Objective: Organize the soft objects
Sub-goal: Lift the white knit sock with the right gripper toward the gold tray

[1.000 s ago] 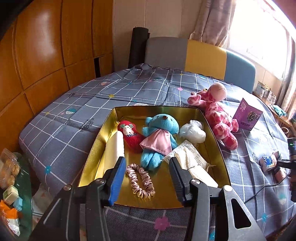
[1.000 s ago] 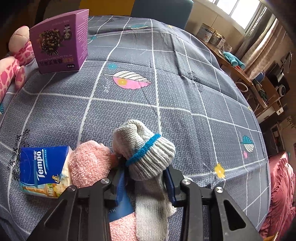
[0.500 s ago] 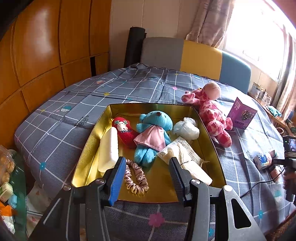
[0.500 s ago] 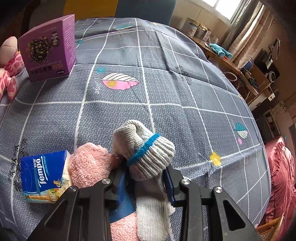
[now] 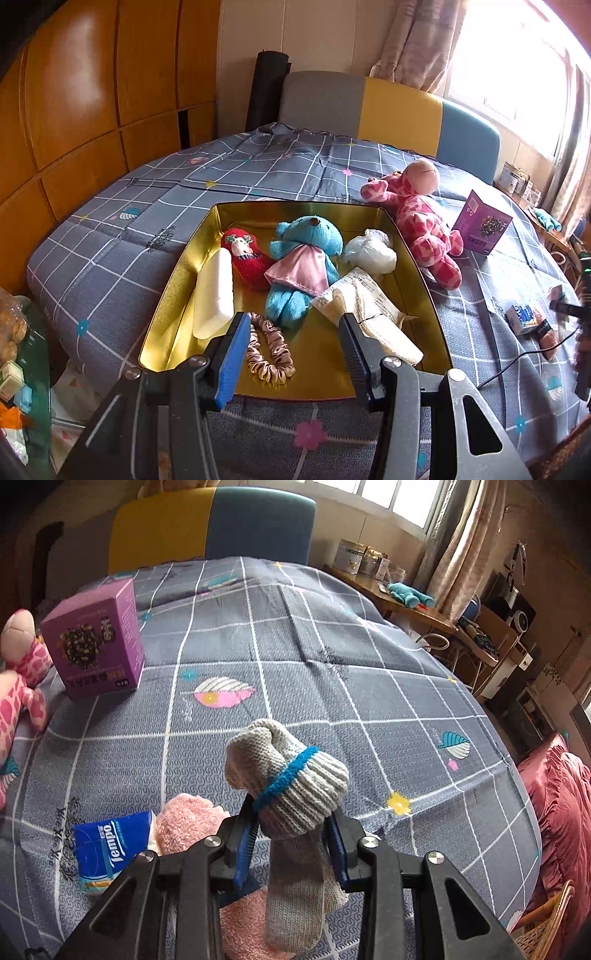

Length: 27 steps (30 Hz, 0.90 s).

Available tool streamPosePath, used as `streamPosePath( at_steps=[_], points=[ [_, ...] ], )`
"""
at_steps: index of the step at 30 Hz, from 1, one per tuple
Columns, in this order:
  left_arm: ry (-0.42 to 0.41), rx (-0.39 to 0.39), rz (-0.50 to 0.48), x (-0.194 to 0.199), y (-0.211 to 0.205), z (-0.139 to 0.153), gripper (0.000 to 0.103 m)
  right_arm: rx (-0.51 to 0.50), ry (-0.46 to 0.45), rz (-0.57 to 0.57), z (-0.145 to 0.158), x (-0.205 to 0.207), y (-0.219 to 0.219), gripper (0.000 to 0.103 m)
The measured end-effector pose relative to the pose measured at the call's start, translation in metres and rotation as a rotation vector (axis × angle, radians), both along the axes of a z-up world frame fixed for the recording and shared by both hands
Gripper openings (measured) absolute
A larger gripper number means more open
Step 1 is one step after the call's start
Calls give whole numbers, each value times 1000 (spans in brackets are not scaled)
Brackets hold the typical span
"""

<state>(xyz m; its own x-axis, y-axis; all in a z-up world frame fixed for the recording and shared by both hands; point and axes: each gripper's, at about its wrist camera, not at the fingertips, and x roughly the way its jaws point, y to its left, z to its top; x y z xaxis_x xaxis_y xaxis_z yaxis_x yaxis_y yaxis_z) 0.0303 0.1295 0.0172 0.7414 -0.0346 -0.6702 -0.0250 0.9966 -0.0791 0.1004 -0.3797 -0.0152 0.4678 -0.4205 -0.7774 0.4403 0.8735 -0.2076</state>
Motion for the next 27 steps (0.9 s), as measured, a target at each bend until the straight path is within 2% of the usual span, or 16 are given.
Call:
streamPosePath(
  at_steps=[4, 9, 13, 20, 27],
  points=[
    [5, 0, 0, 1, 0, -2, 52, -11, -68, 14, 20, -8, 7, 34],
    [9, 1, -5, 2, -1, -5, 52, 74, -115, 86, 33, -16, 25, 34],
    [12, 2, -2, 2, -1, -6, 52, 166, -135, 177, 37, -25, 58, 34],
    [19, 1, -1, 3, 0, -8, 52, 301, -121, 412, 41, -28, 144, 34],
    [21, 4, 15, 5, 6, -9, 52, 454, -64, 648, 39, -24, 244, 34]
  ],
)
